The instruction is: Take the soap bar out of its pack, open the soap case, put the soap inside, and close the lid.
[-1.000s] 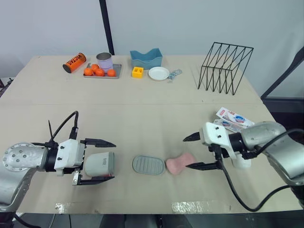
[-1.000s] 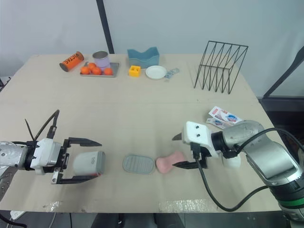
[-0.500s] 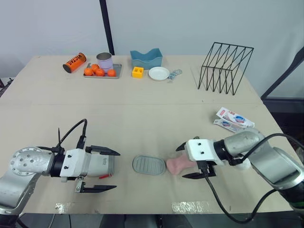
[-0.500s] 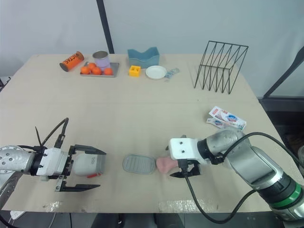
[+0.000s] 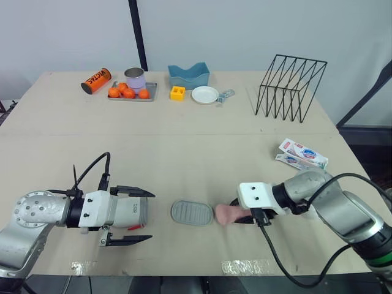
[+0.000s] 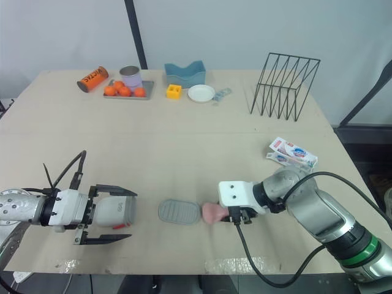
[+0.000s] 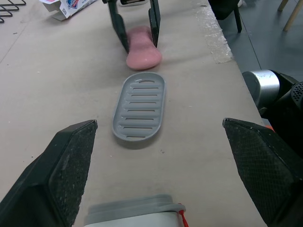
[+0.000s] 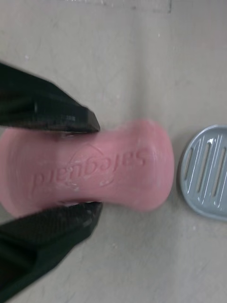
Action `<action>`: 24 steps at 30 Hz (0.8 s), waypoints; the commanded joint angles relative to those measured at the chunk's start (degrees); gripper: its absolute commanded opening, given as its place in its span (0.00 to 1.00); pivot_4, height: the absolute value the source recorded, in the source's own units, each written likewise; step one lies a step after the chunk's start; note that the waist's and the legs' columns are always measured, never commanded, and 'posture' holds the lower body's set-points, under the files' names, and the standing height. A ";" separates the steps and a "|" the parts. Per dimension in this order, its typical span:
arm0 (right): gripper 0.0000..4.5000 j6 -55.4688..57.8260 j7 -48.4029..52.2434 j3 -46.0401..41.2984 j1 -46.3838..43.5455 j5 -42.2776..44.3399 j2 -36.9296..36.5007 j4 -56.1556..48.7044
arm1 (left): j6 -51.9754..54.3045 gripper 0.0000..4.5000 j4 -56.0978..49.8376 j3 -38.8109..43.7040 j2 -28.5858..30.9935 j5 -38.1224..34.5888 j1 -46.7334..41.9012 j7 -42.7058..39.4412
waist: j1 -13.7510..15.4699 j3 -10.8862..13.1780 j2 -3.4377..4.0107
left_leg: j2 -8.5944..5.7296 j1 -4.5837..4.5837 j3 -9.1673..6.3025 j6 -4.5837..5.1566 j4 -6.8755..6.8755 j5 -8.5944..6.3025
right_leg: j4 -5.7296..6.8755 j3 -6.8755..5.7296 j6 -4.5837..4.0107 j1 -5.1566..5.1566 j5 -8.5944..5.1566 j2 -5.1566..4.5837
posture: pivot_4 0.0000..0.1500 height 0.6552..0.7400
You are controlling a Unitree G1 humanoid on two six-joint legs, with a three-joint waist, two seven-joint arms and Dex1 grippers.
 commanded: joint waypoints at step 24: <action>0.40 30.37 -6.14 4.36 -18.39 11.37 12.18 -8.19 | -3.26 1.00 3.56 2.68 0.73 3.43 3.21 1.59 | 0.00 0.01 0.01 | -0.03 0.01 -0.08 0.00 -0.01 0.00 | 0.00 -0.08 -0.01 0.02 0.00 -0.07 | 1.00 1.00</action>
